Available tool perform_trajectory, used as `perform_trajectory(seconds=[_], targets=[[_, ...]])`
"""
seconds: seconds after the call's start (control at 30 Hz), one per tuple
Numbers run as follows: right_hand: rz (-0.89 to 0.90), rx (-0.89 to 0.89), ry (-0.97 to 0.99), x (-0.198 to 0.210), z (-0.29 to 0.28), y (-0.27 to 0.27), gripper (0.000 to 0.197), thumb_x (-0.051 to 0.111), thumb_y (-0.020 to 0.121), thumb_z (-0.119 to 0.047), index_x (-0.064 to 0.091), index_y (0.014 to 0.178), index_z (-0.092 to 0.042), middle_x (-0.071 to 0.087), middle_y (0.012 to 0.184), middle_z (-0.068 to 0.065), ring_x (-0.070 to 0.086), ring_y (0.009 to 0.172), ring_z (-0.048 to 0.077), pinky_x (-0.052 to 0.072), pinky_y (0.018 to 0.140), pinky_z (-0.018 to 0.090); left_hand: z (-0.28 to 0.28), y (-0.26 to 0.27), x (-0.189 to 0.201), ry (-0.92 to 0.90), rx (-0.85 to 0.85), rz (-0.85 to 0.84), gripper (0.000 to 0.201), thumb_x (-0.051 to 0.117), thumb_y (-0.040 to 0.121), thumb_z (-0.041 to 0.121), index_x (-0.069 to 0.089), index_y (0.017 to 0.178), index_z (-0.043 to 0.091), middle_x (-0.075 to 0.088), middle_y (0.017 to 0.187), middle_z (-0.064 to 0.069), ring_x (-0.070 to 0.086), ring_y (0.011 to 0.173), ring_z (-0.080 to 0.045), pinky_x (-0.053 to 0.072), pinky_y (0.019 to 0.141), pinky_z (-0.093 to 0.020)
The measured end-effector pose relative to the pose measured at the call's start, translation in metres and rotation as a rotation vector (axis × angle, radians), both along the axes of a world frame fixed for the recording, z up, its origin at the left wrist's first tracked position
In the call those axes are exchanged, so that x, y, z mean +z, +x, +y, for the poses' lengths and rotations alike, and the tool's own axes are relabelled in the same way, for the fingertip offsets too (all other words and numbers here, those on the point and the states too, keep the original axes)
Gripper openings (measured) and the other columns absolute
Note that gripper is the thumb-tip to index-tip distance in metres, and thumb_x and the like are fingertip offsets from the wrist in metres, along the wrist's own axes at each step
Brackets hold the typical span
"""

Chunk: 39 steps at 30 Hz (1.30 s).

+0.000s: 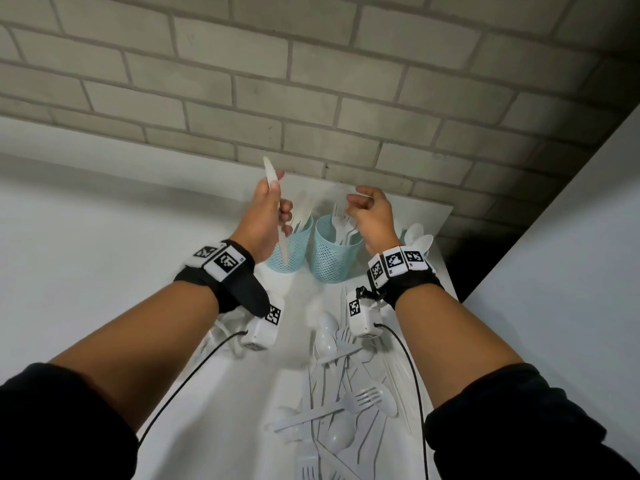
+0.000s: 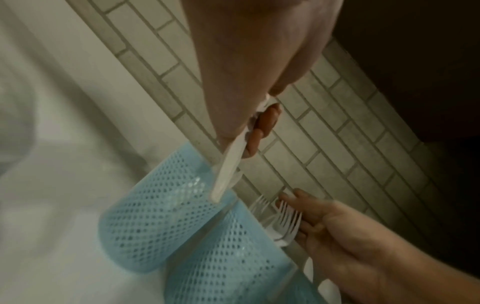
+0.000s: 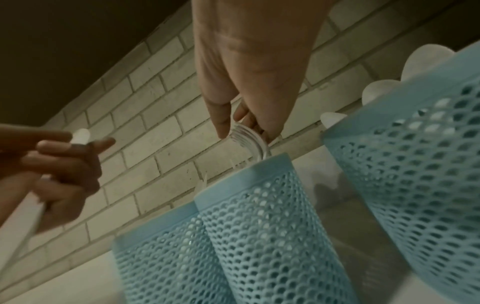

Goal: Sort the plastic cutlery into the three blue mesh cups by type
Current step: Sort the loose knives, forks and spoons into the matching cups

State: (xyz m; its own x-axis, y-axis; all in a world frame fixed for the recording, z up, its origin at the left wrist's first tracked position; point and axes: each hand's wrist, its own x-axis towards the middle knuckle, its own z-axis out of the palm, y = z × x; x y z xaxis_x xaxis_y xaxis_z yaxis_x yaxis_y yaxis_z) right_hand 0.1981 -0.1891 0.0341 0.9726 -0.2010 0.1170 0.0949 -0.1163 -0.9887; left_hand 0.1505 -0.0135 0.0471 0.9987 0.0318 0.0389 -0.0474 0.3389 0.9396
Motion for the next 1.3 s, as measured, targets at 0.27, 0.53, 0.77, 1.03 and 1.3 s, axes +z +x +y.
perform_trajectory(seconds=[0.27, 0.53, 0.77, 1.03, 1.3], targets=[[-0.219, -0.222, -0.041, 0.008, -0.018, -0.006, 0.025, 0.049, 0.083, 0.011, 0.057, 0.09, -0.012, 0.06, 0.078, -0.007, 0.059, 0.081, 0.011, 0.047, 0.083, 0.019, 0.003, 0.032, 0.026, -0.009, 0.189, -0.155, 0.03, 0.032, 0.101, 0.006, 0.047, 0.127, 0.01, 0.06, 0.088, 0.003, 0.06, 0.084, -0.002, 0.044, 0.075, -0.019], [-0.265, -0.312, -0.038, 0.008, -0.04, -0.026, 0.024, 0.053, 0.084, 0.004, 0.059, 0.079, -0.018, 0.062, 0.079, -0.003, 0.059, 0.081, 0.014, 0.049, 0.081, 0.027, 0.005, 0.048, -0.003, 0.133, 0.228, -0.076, 0.017, 0.039, 0.097, 0.003, 0.053, 0.098, 0.012, 0.06, 0.08, -0.004, 0.059, 0.076, -0.011, 0.047, 0.08, -0.032], [0.211, 0.212, -0.112, 0.015, -0.052, -0.072, 0.024, 0.049, 0.09, 0.001, 0.064, 0.077, -0.012, 0.068, 0.076, 0.003, 0.062, 0.067, 0.012, 0.049, 0.061, 0.021, 0.005, 0.035, -0.015, 1.539, 0.183, -0.132, 0.047, 0.037, 0.099, 0.033, 0.066, 0.093, -0.004, 0.061, 0.096, -0.018, 0.051, 0.102, -0.03, 0.03, 0.088, -0.036], [0.956, 0.415, -1.25, -0.001, -0.078, -0.105, 0.032, 0.082, 0.064, -0.039, 0.068, 0.073, -0.011, 0.073, 0.088, 0.004, 0.07, 0.083, 0.02, 0.056, 0.082, 0.034, -0.021, -0.047, 0.0, 1.553, -0.062, -0.289, 0.074, 0.064, 0.08, 0.049, 0.036, 0.139, 0.014, 0.036, 0.14, -0.015, 0.024, 0.131, -0.033, 0.026, 0.106, -0.043], [0.905, 0.364, -1.363, -0.03, -0.055, -0.155, 0.05, 0.071, 0.073, -0.054, 0.057, 0.085, -0.008, 0.057, 0.09, 0.006, 0.055, 0.087, 0.025, 0.044, 0.078, 0.03, -0.032, -0.149, -0.036, 1.86, -0.743, -0.021, 0.096, 0.067, 0.066, 0.066, 0.028, 0.134, 0.01, 0.036, 0.131, -0.011, 0.038, 0.119, -0.029, 0.042, 0.097, -0.041]])
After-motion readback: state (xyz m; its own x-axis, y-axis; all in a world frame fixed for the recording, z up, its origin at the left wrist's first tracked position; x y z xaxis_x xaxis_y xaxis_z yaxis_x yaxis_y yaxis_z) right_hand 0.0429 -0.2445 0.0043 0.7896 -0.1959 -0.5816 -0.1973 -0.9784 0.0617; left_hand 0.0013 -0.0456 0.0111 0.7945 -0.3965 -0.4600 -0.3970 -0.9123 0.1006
